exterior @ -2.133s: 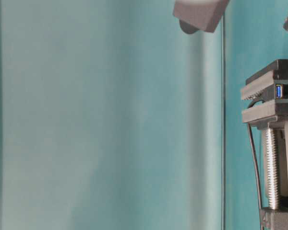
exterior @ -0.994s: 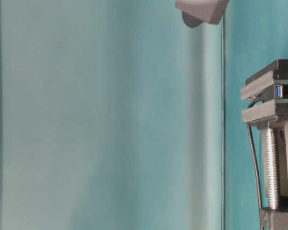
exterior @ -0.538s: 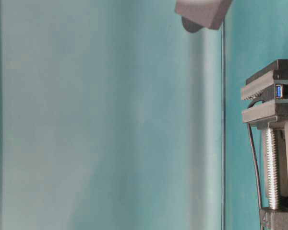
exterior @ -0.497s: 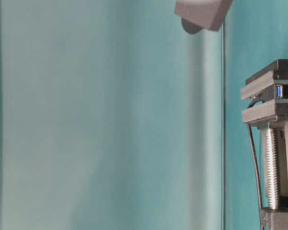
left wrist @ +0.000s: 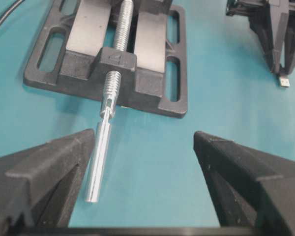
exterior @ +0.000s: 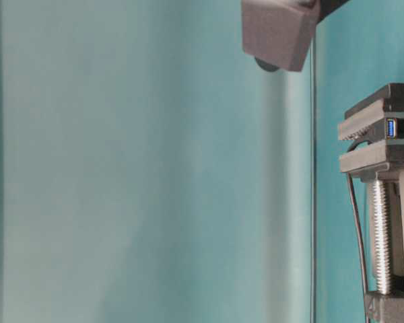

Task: Insert the USB cable into the fixed female connector.
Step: 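Swing the right gripper with the USB plug toward the vise, then align the USB plug below the blue port on the vise jaw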

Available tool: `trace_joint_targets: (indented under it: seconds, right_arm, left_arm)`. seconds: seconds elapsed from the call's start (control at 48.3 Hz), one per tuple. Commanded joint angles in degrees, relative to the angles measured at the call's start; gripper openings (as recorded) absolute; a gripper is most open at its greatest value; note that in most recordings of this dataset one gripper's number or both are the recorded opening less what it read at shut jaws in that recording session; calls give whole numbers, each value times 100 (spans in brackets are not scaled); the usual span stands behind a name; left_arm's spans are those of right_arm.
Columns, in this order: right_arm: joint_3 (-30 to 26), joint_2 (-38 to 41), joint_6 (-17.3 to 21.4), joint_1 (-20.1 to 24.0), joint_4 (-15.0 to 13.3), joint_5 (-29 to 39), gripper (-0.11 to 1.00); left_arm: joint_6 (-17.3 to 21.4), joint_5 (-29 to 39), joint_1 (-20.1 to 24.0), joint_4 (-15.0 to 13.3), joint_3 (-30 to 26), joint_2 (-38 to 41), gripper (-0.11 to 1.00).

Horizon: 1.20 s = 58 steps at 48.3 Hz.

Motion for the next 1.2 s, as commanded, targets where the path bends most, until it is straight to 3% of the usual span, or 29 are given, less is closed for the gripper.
trace_joint_targets:
  seconds: [0.0,0.166,0.435,0.621,0.807,0.952,1.035,1.18]
  right_arm:
    - [-44,-193,-158,18,281,-105,20]
    - [0,-193,-580,141,1002,-369,20]
    - [-9,-158,-1362,448,2505,-686,20]
    - [-176,-44,-2013,800,4008,-1081,20]
    - [-457,-18,-2900,1090,5520,-1433,20]
    - [-853,123,-3375,1230,6504,-1802,20]
    - [-1107,255,-3639,1274,6970,-2039,20]
    - [-1459,448,-3938,1292,7356,-2399,20]
  left_arm:
    - [-62,-26,18,18,-88,44,100]
    - [-70,-18,18,9,-88,44,100]
    - [-70,-18,18,9,-88,44,100]
    - [-70,-18,18,9,-88,44,100]
    - [-70,-26,18,18,-88,35,100]
    - [-70,-26,18,9,-88,44,100]
    - [-70,-26,18,9,-88,44,100]
    - [-70,-18,18,9,-88,44,100]
